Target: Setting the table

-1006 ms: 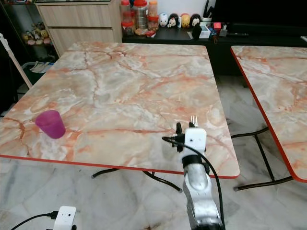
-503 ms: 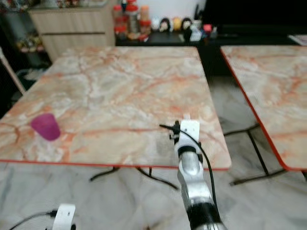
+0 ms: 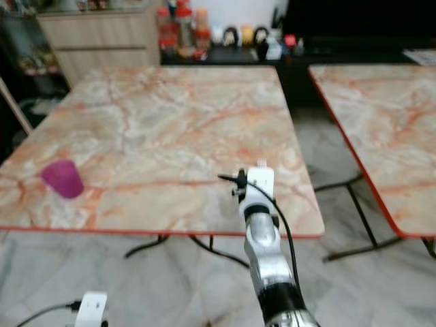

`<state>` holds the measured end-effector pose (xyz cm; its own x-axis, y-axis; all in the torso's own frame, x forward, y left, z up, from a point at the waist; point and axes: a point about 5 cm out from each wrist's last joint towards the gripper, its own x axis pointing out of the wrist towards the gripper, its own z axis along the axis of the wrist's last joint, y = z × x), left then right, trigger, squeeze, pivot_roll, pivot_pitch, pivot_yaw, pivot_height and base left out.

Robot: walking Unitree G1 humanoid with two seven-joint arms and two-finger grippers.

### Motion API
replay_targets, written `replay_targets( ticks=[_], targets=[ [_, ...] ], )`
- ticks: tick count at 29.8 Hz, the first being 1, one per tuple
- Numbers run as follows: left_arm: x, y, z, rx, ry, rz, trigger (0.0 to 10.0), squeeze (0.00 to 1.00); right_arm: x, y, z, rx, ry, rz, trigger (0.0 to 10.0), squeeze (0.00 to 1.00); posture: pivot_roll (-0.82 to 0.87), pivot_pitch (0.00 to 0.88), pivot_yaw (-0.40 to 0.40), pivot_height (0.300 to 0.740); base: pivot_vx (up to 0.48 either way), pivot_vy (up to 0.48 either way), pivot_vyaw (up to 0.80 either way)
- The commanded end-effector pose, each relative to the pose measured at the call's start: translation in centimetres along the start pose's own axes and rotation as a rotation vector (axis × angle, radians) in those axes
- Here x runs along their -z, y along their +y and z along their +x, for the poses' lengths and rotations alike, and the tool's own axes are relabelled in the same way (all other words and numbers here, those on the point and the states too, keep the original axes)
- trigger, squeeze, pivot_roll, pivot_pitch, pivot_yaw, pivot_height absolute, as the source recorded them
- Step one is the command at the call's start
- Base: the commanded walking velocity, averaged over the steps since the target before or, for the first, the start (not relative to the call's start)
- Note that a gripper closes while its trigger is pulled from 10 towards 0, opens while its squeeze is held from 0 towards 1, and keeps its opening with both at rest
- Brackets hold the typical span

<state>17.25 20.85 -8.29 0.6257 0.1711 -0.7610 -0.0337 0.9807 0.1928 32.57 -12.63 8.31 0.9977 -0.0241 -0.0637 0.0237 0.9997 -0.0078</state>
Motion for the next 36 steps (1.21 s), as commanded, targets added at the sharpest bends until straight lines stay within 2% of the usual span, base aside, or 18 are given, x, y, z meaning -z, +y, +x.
replay_targets(
  ticks=[1,8,14,16,36],
  targets=[
    [0.61,0.27,-0.12,-0.011,0.026,-0.005,10.0,0.00,-0.38,0.31,0.10,-0.018,-0.027,0.003,10.0,0.00,-0.01,0.036,0.025,0.740,0.244,0.000,0.00],
    [0.66,0.19,-0.13,-0.010,0.029,-0.007,10.0,0.00,-0.37,0.15,0.46,-0.010,-0.010,0.008,10.0,0.00,-0.01,0.036,0.022,0.740,0.245,0.000,0.00],
    [0.65,0.17,-0.13,-0.011,0.028,-0.009,10.0,0.00,-0.45,0.19,0.55,-0.015,-0.015,0.009,10.0,0.00,-0.01,0.036,0.021,0.740,0.249,0.000,-0.75],
    [0.64,0.10,-0.13,-0.012,0.028,-0.011,10.0,0.00,-0.24,0.23,0.54,-0.017,-0.004,-0.017,10.0,0.00,-0.01,0.037,0.019,0.740,0.268,0.000,0.00],
    [1.06,0.22,-0.26,-0.018,0.035,-0.006,10.0,0.00,0.30,0.77,-0.03,-0.066,-0.007,-0.035,10.0,0.00,0.00,0.037,0.015,0.740,0.266,0.000,0.00]
  ],
)
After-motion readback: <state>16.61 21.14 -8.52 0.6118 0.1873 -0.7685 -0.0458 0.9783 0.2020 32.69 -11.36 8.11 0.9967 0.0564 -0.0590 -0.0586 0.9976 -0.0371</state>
